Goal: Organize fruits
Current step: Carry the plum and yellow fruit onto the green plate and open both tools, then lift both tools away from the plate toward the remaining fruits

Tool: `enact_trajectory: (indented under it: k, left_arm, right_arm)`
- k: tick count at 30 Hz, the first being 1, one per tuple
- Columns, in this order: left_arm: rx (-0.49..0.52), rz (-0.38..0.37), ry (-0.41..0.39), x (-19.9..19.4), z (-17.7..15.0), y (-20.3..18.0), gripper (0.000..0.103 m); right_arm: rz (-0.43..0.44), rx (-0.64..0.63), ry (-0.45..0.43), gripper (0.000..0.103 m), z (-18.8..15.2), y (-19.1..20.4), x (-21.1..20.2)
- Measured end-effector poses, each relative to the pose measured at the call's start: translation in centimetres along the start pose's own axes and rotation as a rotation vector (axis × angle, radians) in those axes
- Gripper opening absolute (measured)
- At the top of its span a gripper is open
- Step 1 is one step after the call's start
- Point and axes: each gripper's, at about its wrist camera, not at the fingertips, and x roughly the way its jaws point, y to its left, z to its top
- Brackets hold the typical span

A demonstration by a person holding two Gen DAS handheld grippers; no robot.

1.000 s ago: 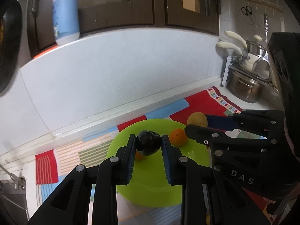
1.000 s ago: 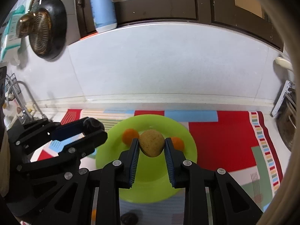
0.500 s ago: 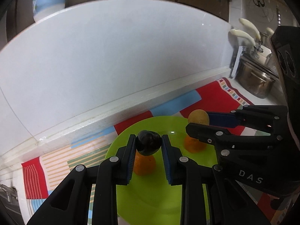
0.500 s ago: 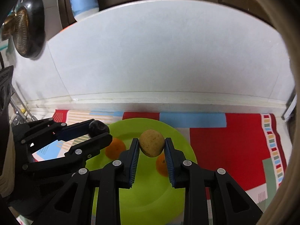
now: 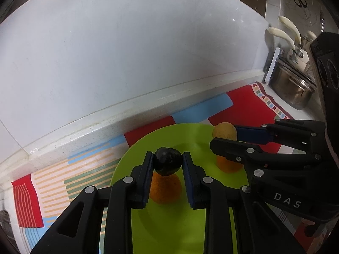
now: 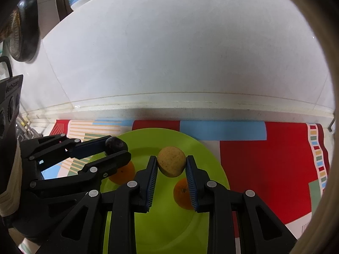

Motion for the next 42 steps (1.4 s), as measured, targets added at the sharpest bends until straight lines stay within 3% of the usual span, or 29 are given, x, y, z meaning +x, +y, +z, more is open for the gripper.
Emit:
enact_trajectory:
  k: [6,16,26,29,36,39,42]
  left_arm:
    - [-0.003,0.032,-0.014,-0.8,-0.1,0.1,0.036]
    - [-0.034,0.091,-0.045,-4.5,-0.6,0.0,0.037]
    - [-0.051,0.129,-0.134,-10.8,-1.5,-0.8,0.058]
    - [-0.056,0.141,-0.155,-12.5,-2.0,-1.2,0.061]
    - [-0.058,0.16,-0.197,-16.5,-3.7,-2.5,0.072]
    - [-0.046,0.178,-0.209,-17.9,-4.6,-3.3,0.081]
    - [-0.041,0.192,-0.225,-19.4,-5.5,-3.6,0.086]
  right_arm:
    - [0.003,0.02,-0.002,0.034,0.0,-0.4,0.0]
    - [-0.035,0.026,-0.048,0.034,-0.9,0.0,-3.3]
    - [-0.026,0.028,-0.133,0.034,-1.7,1.2,-9.3]
    - [-0.029,0.028,-0.153,0.044,-2.2,1.6,-11.1]
    - [-0.041,0.017,-0.186,0.045,-4.2,2.8,-15.3]
    - [-0.046,0.021,-0.198,0.054,-4.9,3.1,-16.6]
    - [-0.063,0.024,-0.213,0.055,-5.8,3.5,-18.0]
